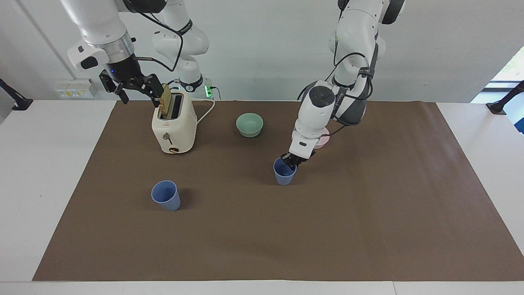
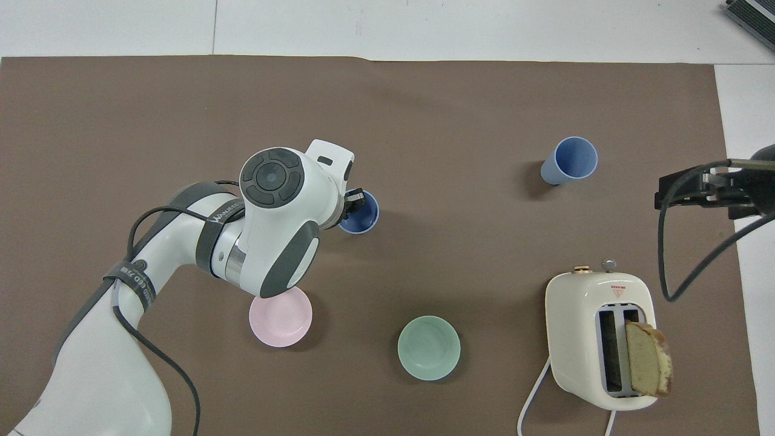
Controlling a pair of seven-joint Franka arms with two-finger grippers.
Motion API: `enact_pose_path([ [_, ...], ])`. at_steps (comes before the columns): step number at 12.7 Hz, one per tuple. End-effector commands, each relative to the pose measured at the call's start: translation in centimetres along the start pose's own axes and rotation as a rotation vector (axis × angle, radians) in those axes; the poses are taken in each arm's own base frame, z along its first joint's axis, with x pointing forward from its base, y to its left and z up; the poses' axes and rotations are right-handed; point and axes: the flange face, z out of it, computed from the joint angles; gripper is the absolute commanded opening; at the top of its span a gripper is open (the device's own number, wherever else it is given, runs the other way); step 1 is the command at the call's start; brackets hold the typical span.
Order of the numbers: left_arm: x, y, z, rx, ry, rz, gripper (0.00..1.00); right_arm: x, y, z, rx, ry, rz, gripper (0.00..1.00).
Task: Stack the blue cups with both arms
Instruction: 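Carry the blue cup with the left gripper toward the table center, then release the cup with the left gripper while the right gripper moves out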
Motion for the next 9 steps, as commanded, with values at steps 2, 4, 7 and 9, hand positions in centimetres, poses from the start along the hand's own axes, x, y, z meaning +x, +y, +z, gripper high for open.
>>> enact_pose_path([
  [2,0.3,-0.3,-0.3,0.004,0.009,0.0,1.0,0.5,0.3,-0.1,-0.018,0.012,-0.04,1.0],
  [4,1.1,-0.8,-2.8,0.002,0.022,-0.012,1.0,1.0,0.3,0.2,-0.022,0.017,-0.051,1.0],
  [7,2.7,-2.0,-6.7,0.039,0.056,0.003,1.0,2.3,0.4,1.0,-0.02,0.035,-0.048,1.0],
  [9,4.4,-5.2,-10.2,0.056,0.061,0.042,1.0,3.7,0.1,1.4,-0.012,0.066,-0.062,1.0],
])
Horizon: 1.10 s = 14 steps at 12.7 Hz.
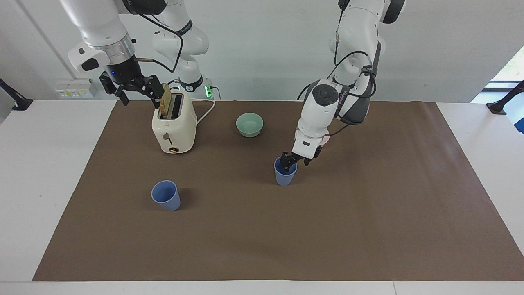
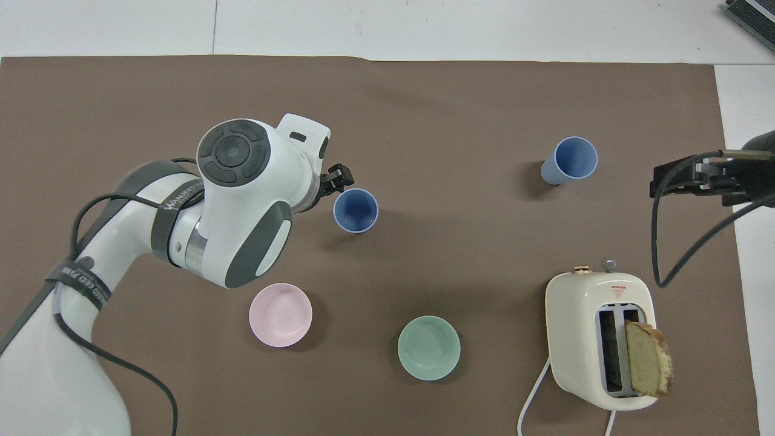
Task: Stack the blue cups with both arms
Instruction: 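Release the cup with the left gripper while the right gripper moves out, then grasp the far blue cup with the right gripper while the left retracts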
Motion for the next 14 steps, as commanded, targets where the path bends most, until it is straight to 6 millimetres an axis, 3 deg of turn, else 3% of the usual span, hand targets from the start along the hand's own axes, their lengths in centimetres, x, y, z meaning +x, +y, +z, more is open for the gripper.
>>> enact_pose_path([
  [1,2.3,-5.2,-5.0,0.041,0.012,0.082,1.0,2.7,0.3,0.8,-0.009,0.053,-0.051,1.0],
  [2,2.9,-7.2,-6.6,0.059,-0.002,0.119,1.0,3.6,0.2,1.7,-0.001,0.061,-0.051,1.0],
  [5,3.5,-10.7,-10.1,0.082,-0.018,0.25,1.0,6.4,-0.4,4.2,0.002,0.088,-0.061,1.0],
  [8,3.8,-14.5,-13.6,0.102,-0.042,0.381,1.0,9.1,-0.4,9.6,0.005,0.063,-0.058,1.0],
  [10,3.6,-16.4,-16.1,0.106,-0.035,0.404,1.0,10.2,-0.6,11.3,0.013,0.099,-0.057,1.0],
  [13,4.0,-18.5,-20.5,0.104,-0.039,0.444,1.0,11.8,-0.7,16.4,0.014,0.08,-0.058,1.0],
  [14,4.4,-19.4,-21.1,0.104,-0.038,0.45,1.0,11.9,-0.5,18.1,0.015,0.079,-0.054,1.0],
])
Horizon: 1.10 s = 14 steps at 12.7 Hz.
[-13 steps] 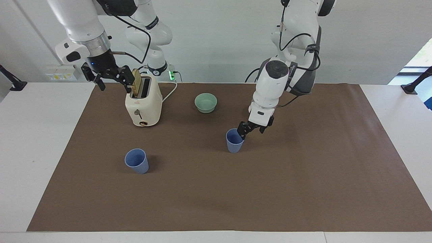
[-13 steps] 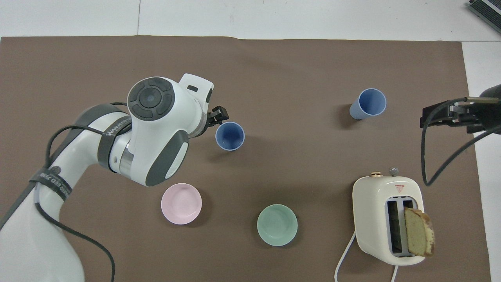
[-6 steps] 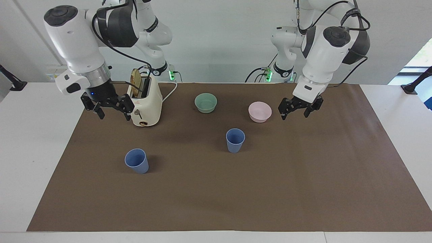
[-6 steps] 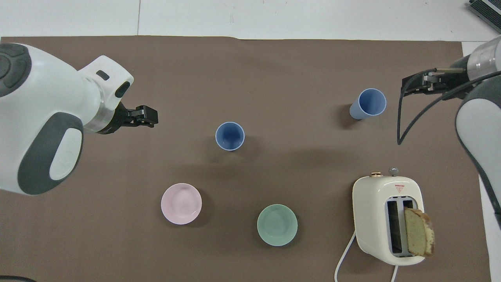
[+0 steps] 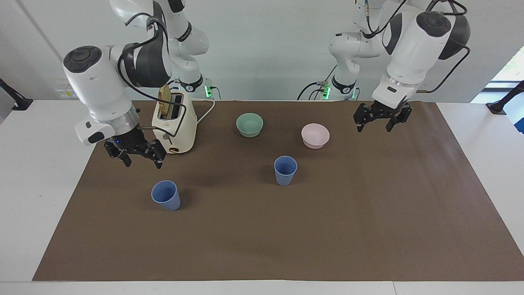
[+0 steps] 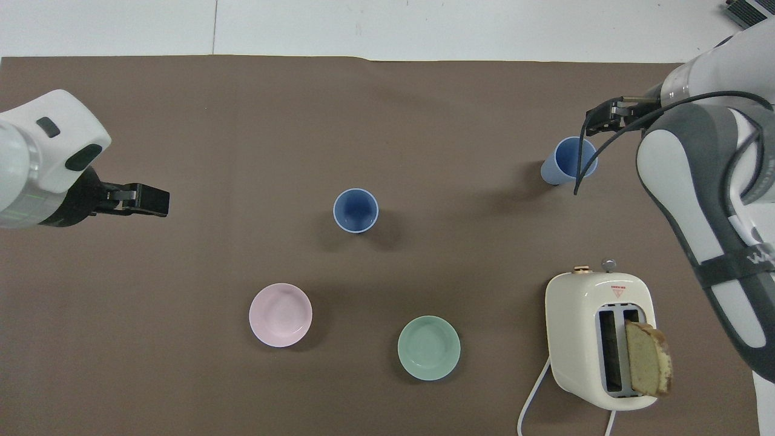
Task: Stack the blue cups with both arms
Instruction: 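Grasp the far blue cup with the right gripper while the left retracts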
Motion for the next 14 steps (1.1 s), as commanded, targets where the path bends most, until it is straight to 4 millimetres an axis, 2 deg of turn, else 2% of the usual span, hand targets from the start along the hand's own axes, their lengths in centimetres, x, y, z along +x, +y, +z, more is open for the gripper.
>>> enact_pose_path([
  [1,-0.2,-2.4,-1.7,0.012,-0.01,0.007,1.0,0.1,1.0,4.2,-0.015,0.002,-0.027,1.0],
  [4,-0.1,-4.4,-1.7,0.012,-0.009,-0.033,1.0,-0.5,1.8,7.6,-0.021,0.003,-0.041,1.0],
  [6,-0.1,-7.5,-1.8,0.005,-0.007,-0.083,1.0,-1.2,2.1,8.8,-0.025,-0.02,-0.046,1.0],
  [7,-0.2,-7.7,-1.8,-0.015,-0.01,-0.083,1.0,-1.4,2.2,9.3,-0.025,-0.029,-0.055,1.0],
  [10,0.1,-7.8,-1.2,-0.005,-0.017,0.065,1.0,-1.7,2.8,9.9,-0.026,-0.045,-0.078,0.88],
  [12,-0.1,-7.7,-1.1,-0.006,-0.016,0.062,1.0,-2.0,3.0,10.5,-0.027,-0.053,-0.08,0.69],
  [14,-0.1,-7.5,-1.1,-0.006,-0.016,0.066,1.0,-1.8,2.8,10.2,-0.027,-0.048,-0.079,0.42],
])
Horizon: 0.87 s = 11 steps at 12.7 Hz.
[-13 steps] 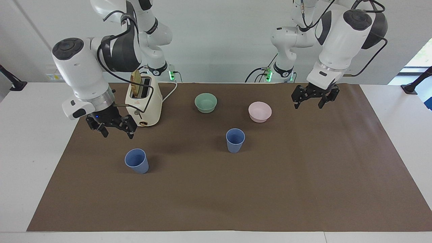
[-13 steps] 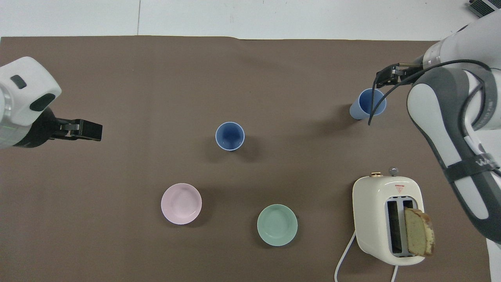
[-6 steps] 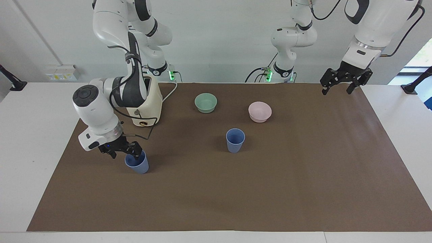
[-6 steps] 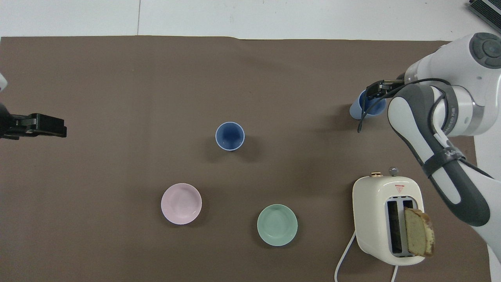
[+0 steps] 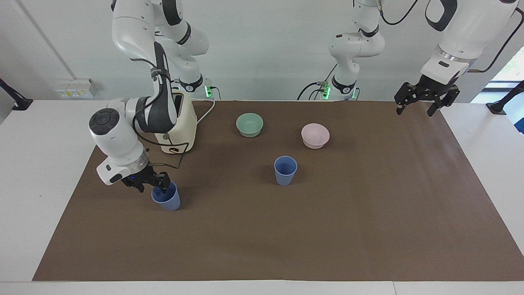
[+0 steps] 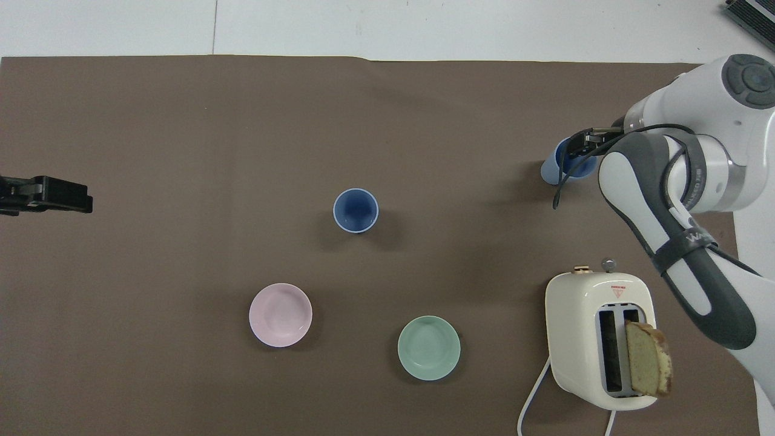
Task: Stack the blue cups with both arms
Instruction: 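Grasp the far blue cup with the right gripper while the left retracts, then carry the blue cup with the right gripper over the placed cup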
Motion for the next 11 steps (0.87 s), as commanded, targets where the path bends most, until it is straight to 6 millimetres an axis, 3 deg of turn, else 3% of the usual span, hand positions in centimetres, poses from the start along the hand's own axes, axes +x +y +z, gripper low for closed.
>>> enact_pose_path([
  [1,-0.2,0.0,-0.1,-0.002,-0.011,0.015,1.0,-0.3,0.1,-0.4,-0.013,0.019,-0.029,0.27],
  [2,-0.3,-0.1,-0.1,-0.008,-0.015,0.007,1.0,-0.3,0.2,-0.4,-0.013,0.021,-0.026,0.06],
  [3,-0.3,0.0,-0.5,-0.01,-0.017,0.007,1.0,-0.3,0.2,-0.4,-0.013,0.021,-0.024,0.0],
  [4,-0.6,0.0,-0.9,-0.016,-0.031,0.008,1.0,-0.3,0.2,-0.9,-0.014,0.027,-0.023,0.0],
  [5,-0.8,0.2,-3.1,-0.016,-0.025,0.012,1.0,-0.1,0.2,-2.0,-0.014,0.04,-0.022,0.0],
  [6,-1.1,0.5,-5.1,-0.018,-0.04,0.018,1.0,0.1,0.1,-3.9,-0.013,0.068,-0.019,0.0],
  [7,-1.2,0.5,-5.9,-0.019,-0.051,0.019,1.0,-0.1,-0.5,-5.7,-0.011,0.091,-0.027,0.0],
  [9,-1.2,0.8,-6.0,-0.015,-0.021,0.012,1.0,-0.9,-2.1,-9.1,-0.007,0.119,-0.026,0.0],
  [11,-1.5,0.6,-5.7,-0.015,-0.027,0.006,1.0,-2.2,-5.6,-11.7,0.002,0.122,-0.038,0.0],
])
